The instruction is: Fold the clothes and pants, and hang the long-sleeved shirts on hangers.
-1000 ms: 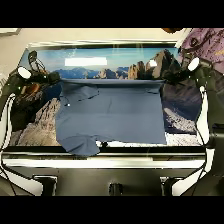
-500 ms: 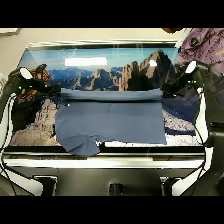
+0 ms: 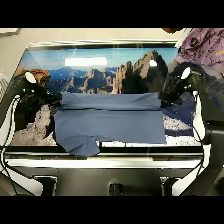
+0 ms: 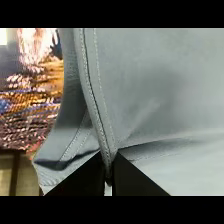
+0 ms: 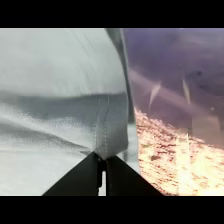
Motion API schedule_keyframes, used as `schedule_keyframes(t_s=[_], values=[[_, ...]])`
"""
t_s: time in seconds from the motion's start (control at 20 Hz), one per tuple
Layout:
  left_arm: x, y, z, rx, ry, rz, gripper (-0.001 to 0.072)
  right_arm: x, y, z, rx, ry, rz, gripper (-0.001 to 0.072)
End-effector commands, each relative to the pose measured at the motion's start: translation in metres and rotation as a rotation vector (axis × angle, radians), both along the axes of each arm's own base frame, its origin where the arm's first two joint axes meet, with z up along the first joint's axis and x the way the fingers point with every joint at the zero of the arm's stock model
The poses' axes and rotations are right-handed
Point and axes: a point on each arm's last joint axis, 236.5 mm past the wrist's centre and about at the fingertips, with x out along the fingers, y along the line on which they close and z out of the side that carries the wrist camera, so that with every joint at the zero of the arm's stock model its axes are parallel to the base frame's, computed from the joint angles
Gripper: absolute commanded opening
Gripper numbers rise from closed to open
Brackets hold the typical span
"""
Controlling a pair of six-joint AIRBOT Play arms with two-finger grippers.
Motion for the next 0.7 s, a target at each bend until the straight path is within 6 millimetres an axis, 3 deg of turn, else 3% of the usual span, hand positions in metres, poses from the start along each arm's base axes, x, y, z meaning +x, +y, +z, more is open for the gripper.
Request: schedule_keyframes(t_s=[0.0,0.1,0.15,0.25,0.35,0.5,0.55,0.65], values=[[-0.002,-0.003,-0.008,-0.010,0.020,0.006,0.0074,-0.009,0.003,-0.008,0.010,0.055,-0.003,0.0180],[0.005,-0.001,-0.003,-0.006,-0.003,0.048,0.0439,-0.011,0.007,-0.004,0.032,0.057,-0.001,0.0447],[0.008,0.002,0.005,-0.005,-0.017,0.057,0.0517,-0.012,0.009,0.002,0.042,0.051,0.005,0.0489],[0.011,0.015,0.031,0.008,-0.055,0.059,0.0517,-0.008,0.001,0.026,0.046,-0.011,0.018,0.0488],[-0.003,0.041,0.057,0.034,-0.072,0.097,0.0517,-0.004,-0.019,0.058,0.091,-0.112,-0.013,0.0487],[-0.061,0.075,0.066,0.038,-0.041,0.202,0.0517,-0.027,-0.053,0.078,0.223,-0.177,-0.142,0.0487],[-0.086,0.074,0.061,0.008,-0.028,0.245,0.0517,-0.041,-0.060,0.077,0.272,-0.174,-0.187,0.0486],[-0.134,0.048,0.048,-0.111,-0.012,0.313,0.0517,-0.069,-0.066,0.067,0.333,-0.158,-0.272,0.0485]])
